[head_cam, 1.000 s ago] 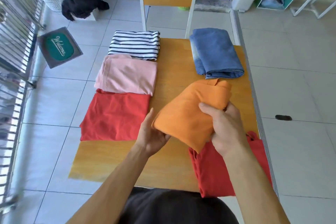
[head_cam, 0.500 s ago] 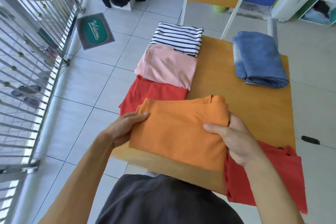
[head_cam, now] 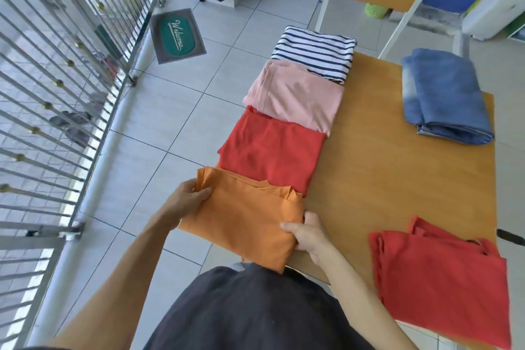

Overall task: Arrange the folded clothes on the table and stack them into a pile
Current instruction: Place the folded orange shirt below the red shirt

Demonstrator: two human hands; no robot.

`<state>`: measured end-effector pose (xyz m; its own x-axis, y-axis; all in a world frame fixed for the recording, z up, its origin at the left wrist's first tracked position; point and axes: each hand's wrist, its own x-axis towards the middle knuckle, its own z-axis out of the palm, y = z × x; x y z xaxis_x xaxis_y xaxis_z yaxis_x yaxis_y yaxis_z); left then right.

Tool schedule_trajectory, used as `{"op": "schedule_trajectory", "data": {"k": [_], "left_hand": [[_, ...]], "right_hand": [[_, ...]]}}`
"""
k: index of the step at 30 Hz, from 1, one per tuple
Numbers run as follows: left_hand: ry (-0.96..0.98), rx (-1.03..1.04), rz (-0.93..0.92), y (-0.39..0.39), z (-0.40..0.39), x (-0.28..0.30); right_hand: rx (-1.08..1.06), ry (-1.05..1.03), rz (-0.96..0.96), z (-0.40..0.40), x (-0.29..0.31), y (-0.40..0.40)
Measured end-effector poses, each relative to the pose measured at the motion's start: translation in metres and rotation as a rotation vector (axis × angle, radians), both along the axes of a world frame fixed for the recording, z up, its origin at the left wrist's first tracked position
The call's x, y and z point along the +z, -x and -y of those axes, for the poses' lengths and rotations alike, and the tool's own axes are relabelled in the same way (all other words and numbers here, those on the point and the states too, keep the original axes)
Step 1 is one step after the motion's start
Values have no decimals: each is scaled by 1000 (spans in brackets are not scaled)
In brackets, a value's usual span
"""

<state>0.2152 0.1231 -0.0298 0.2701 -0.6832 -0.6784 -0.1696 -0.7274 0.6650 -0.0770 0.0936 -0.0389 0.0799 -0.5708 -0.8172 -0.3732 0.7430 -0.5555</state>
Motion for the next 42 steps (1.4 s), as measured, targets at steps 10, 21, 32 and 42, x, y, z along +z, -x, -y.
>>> {"op": "schedule_trajectory", "data": {"k": [10,21,32,42], "left_hand": [[55,-13,370,15,0,-7],[118,-10,569,37,18,5],[442,-291,513,122,81,55],[495,-666,294,240,142,67]], "right_hand": [[-32,58,-86,-5,-11,3],[37,316,-352,-1,8,7],[-124,469,-316,26,52,34],[-338,508,-321,58,73,93]]}}
